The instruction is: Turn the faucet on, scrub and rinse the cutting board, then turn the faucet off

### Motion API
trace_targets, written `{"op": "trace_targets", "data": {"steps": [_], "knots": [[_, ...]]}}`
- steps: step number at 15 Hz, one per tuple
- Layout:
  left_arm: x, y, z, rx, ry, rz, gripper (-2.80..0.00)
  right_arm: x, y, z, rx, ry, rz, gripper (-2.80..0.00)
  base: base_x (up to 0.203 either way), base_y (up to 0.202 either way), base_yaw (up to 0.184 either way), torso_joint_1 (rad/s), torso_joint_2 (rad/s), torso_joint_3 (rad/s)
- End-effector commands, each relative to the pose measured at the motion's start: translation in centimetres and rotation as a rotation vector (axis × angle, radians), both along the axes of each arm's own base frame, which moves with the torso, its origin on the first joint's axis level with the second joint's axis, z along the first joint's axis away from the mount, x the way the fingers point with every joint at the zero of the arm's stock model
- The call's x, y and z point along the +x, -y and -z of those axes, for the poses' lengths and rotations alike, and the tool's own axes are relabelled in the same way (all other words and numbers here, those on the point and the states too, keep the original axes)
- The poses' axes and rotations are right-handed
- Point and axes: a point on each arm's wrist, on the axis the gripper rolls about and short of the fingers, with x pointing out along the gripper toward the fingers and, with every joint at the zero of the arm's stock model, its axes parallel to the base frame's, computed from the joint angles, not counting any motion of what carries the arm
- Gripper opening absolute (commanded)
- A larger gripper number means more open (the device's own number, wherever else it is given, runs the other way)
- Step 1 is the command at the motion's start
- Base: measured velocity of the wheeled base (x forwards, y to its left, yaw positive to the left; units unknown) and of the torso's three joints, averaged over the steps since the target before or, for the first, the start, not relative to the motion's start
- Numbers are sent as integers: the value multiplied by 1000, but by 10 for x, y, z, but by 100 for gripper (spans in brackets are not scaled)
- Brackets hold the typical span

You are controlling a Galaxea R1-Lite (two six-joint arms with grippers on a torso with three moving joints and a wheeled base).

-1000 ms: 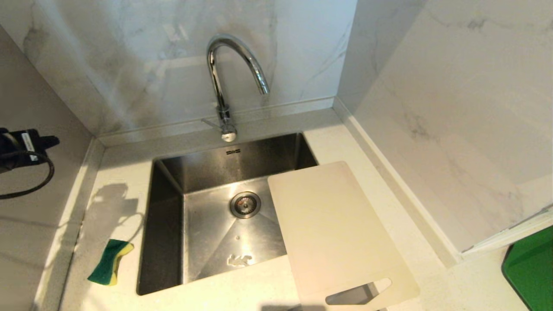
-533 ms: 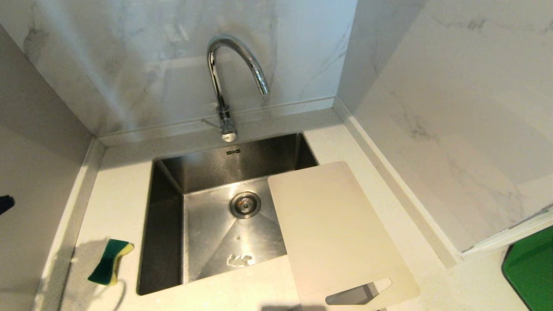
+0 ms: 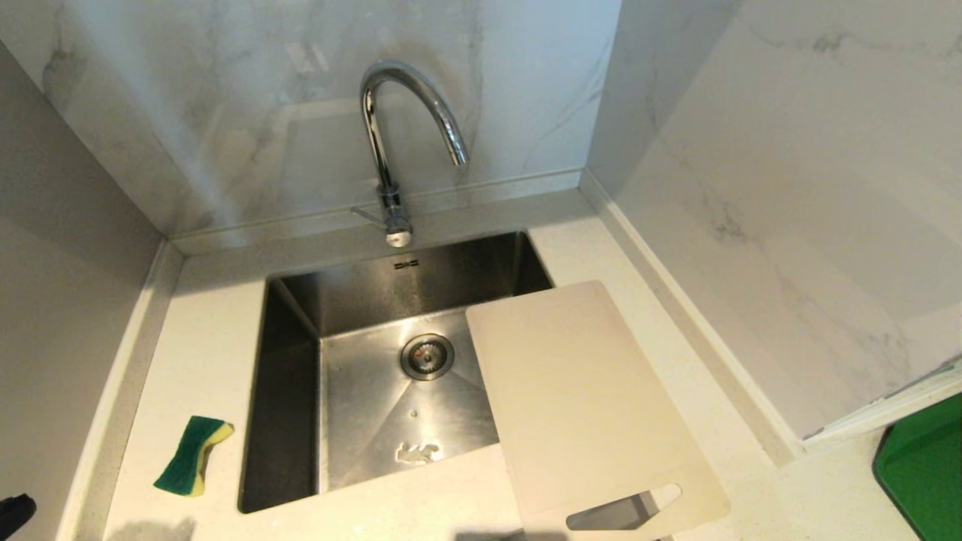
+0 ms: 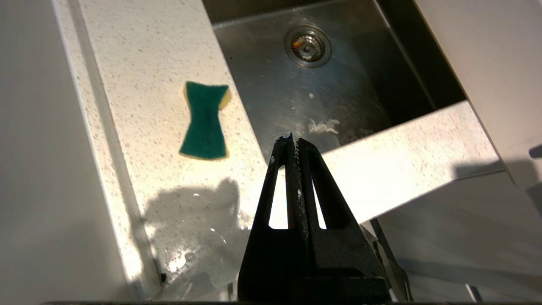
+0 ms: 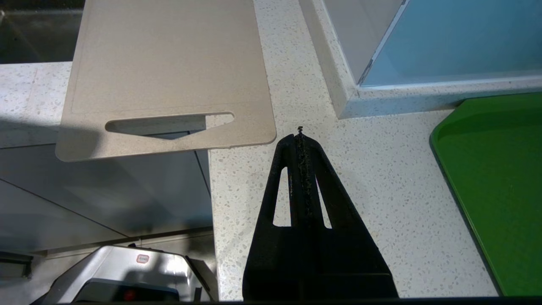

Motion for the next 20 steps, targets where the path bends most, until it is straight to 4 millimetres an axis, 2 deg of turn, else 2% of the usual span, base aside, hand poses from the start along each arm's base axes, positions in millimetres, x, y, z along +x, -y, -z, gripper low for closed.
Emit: {"op": "trace_targets", "data": {"steps": [1, 3, 9, 10, 13, 15, 18, 20], "knots": [[-11, 3, 10, 3, 30, 57, -280, 0, 0, 0, -1, 2, -1, -280, 0, 0, 0, 0, 0, 0], [-18, 4, 20, -1, 28, 120, -280, 0, 0, 0, -1, 2, -1, -280, 0, 0, 0, 0, 0, 0], [-40, 4, 60, 22, 85, 85, -280, 0, 0, -1, -1, 4, -1, -280, 0, 0, 0, 0, 0, 0], [-41, 2, 61, 38, 91, 10, -280, 0, 0, 0, -1, 4, -1, -280, 0, 0, 0, 0, 0, 0], [-54, 0, 68, 71, 226, -57, -280, 1, 0, 0, 1, 13, 22, -280, 0, 0, 0, 0, 0, 0], [-55, -3, 76, 149, 241, -172, -280, 1, 1, 0, 38, 13, 38, -280, 0, 0, 0, 0, 0, 0], [-54, -3, 79, 145, 212, -166, -280, 1, 1, -1, 126, 14, 58, -280, 0, 0, 0, 0, 0, 0], [-54, -3, 80, 109, 209, -169, -280, 1, 1, -1, 126, 15, 58, -280, 0, 0, 0, 0, 0, 0]]}}
